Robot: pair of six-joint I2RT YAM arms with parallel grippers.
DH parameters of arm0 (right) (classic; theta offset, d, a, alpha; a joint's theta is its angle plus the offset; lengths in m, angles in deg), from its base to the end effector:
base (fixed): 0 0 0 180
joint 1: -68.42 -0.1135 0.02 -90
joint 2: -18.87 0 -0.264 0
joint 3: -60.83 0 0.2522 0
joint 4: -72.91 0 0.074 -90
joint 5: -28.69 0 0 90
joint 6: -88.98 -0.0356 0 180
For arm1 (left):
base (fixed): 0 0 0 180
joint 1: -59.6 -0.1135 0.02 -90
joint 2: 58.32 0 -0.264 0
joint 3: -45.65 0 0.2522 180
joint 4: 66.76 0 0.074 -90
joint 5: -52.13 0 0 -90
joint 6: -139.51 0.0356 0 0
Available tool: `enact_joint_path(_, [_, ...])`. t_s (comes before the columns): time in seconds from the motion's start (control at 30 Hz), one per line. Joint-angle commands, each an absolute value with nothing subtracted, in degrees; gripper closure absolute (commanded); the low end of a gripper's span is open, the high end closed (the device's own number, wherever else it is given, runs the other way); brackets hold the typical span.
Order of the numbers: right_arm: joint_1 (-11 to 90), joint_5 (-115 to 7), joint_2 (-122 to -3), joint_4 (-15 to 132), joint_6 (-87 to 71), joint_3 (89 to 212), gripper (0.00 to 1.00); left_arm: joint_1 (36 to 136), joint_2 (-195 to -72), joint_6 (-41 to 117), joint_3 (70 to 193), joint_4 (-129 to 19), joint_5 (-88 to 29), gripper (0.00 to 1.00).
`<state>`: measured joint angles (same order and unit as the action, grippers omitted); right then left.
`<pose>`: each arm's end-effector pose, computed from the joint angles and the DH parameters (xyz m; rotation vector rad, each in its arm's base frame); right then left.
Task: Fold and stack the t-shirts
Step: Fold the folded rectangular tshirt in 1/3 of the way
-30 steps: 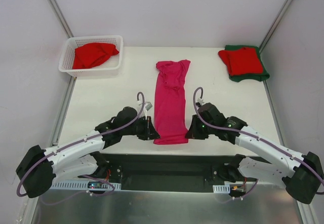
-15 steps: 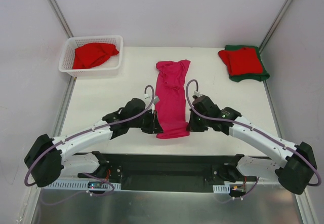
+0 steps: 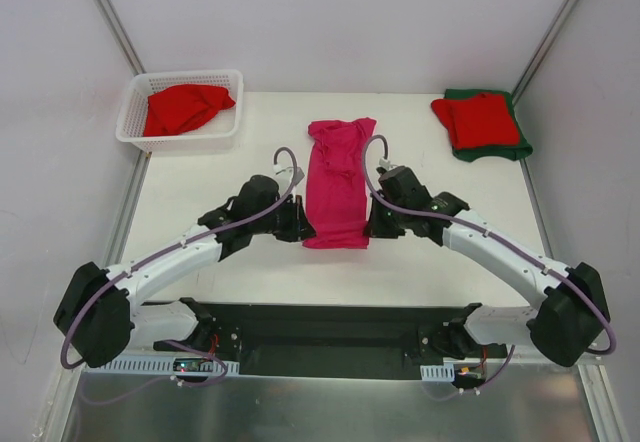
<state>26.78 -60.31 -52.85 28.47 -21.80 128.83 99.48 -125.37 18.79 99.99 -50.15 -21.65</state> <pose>0.1954 0.1745 0.2662 -0.4567 2.4355 0.5093 0.1912 -0.1727 0.2481 0.3629 2.2043 -1.0119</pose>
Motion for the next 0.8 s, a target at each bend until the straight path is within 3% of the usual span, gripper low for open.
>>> enact_joint_path(0.0, [30.63,-62.72,-54.51,26.45,-16.68,132.24,0.99,96.26,-127.22,23.67,103.53,-47.47,-23.28,1.0])
enact_joint_path(0.77, [39.33,-56.74,-68.05,31.99,-11.04,140.68,0.99,91.25,-142.43,28.24,112.76,-51.77,-21.09,1.0])
